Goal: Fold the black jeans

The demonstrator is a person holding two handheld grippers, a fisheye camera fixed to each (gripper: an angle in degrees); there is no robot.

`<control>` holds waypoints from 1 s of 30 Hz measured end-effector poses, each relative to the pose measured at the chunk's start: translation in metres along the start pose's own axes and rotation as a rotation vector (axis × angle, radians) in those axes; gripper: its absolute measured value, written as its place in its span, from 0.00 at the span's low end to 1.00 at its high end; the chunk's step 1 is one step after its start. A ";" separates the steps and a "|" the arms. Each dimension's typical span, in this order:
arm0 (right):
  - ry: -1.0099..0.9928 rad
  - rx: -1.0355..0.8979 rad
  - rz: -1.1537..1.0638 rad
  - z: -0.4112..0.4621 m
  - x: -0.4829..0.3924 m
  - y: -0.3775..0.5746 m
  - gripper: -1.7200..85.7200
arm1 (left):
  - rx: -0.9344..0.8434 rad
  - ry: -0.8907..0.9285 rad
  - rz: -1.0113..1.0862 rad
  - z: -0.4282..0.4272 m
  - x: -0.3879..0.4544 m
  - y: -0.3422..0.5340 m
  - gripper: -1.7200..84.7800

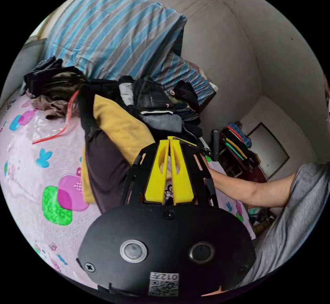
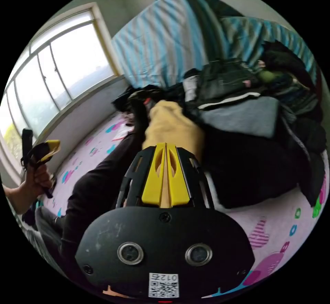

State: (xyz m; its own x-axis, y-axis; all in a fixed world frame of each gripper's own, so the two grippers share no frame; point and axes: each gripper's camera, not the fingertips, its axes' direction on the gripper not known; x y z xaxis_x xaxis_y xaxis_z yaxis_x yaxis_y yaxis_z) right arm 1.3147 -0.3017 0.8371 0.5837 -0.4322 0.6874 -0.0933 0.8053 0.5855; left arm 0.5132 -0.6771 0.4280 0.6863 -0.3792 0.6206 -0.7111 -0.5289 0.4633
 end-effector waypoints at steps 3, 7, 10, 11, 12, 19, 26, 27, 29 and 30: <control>0.125 0.058 0.095 -0.039 0.093 -0.035 0.03 | -0.060 0.037 0.024 0.059 -0.008 -0.040 0.03; 0.278 0.132 0.223 -0.082 0.196 -0.097 0.08 | -0.096 0.075 0.045 0.124 -0.022 -0.088 0.03; 0.363 0.159 0.276 -0.100 0.246 -0.140 0.12 | -0.119 0.090 0.043 0.161 -0.037 -0.112 0.03; 0.378 0.167 0.240 -0.104 0.257 -0.161 0.13 | -0.124 0.090 0.044 0.168 -0.040 -0.115 0.03; 0.396 0.167 0.219 -0.105 0.261 -0.171 0.13 | -0.132 0.087 0.044 0.180 -0.047 -0.123 0.03; 0.417 0.139 0.173 -0.091 0.318 -0.283 0.15 | -0.151 0.091 0.025 0.244 -0.086 -0.163 0.03; 0.426 -0.122 0.181 -0.046 0.363 -0.351 0.08 | -0.138 0.040 -0.017 0.276 -0.119 -0.198 0.04; 0.410 -0.105 0.163 -0.050 0.362 -0.352 0.07 | -0.124 0.033 -0.035 0.278 -0.126 -0.204 0.04; 0.254 -0.037 0.107 -0.070 0.360 -0.351 0.05 | -0.112 0.036 -0.081 0.280 -0.137 -0.214 0.05; 0.207 -0.025 0.093 -0.074 0.359 -0.349 0.04 | -0.107 0.050 -0.104 0.281 -0.142 -0.219 0.05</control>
State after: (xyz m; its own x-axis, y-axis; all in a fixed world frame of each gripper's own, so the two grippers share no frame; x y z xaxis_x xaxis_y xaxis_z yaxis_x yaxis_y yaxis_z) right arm 1.6171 -0.7078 0.8478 0.7272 -0.2650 0.6333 -0.1358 0.8488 0.5110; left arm 0.6140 -0.7208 0.0609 0.7508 -0.2864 0.5952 -0.6503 -0.4784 0.5901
